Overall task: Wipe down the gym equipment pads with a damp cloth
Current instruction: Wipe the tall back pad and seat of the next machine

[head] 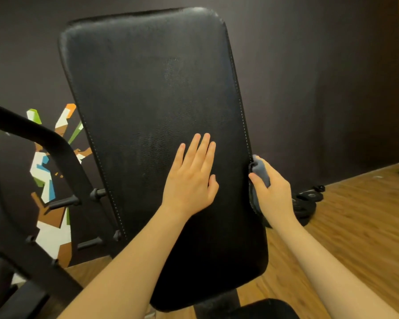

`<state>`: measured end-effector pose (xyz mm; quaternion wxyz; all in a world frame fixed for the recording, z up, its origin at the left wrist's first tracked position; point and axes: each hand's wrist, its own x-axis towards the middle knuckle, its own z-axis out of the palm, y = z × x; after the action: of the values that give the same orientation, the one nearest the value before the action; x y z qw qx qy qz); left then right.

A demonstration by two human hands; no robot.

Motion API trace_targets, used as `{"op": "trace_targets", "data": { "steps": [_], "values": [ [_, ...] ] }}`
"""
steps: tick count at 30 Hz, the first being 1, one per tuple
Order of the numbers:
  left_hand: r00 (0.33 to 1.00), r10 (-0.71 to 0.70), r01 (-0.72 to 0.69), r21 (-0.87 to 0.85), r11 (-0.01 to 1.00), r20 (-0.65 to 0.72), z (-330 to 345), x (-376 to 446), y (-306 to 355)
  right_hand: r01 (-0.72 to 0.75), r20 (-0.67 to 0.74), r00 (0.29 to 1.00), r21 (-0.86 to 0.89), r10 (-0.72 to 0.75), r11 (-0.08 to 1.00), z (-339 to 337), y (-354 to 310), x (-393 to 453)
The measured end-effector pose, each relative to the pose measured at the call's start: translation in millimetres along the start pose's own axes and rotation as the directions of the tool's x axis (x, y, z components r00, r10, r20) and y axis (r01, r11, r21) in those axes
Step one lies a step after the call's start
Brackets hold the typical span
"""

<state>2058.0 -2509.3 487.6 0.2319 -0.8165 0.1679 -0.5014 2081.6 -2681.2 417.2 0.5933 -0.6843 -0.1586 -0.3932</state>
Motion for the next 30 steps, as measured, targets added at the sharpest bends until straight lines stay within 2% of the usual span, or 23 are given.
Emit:
{"op": "trace_targets", "data": {
  "steps": [5, 9, 12, 17, 22, 27, 30],
  "values": [
    [1.0, -0.01, 0.011, 0.02, 1.0, -0.009, 3, -1, 0, -0.082, -0.07, 0.994, -0.009, 0.081, 0.997, 15, 17, -23],
    [1.0, -0.015, 0.016, 0.035, 0.999, -0.007, 4, -1, 0, -0.161, 0.044, 0.986, -0.049, 0.163, 0.986, 1, 41, -68],
    [1.0, -0.026, 0.026, 0.039, 0.999, 0.003, 3, -2, 2, -0.179, 0.101, 0.977, -0.093, 0.188, 0.979, -8, 44, -71],
    [1.0, -0.022, 0.022, 0.023, 0.999, 0.0, 2, -2, 3, -0.1, 0.042, 0.994, -0.006, 0.1, 0.995, -4, 19, -31],
    [1.0, -0.016, 0.017, 0.032, 0.999, -0.013, 3, -3, 2, -0.206, -0.021, 0.978, 0.009, 0.206, 0.979, 9, 26, -43],
    [1.0, -0.021, 0.021, 0.048, 0.999, 0.003, 3, -2, 1, -0.331, 0.095, 0.938, -0.05, 0.334, 0.942, -7, 49, -92],
    [1.0, -0.024, 0.024, 0.032, 0.999, 0.016, 1, -2, 2, -0.316, 0.171, 0.926, -0.133, 0.336, 0.939, -22, 49, -93]
  ]
}}
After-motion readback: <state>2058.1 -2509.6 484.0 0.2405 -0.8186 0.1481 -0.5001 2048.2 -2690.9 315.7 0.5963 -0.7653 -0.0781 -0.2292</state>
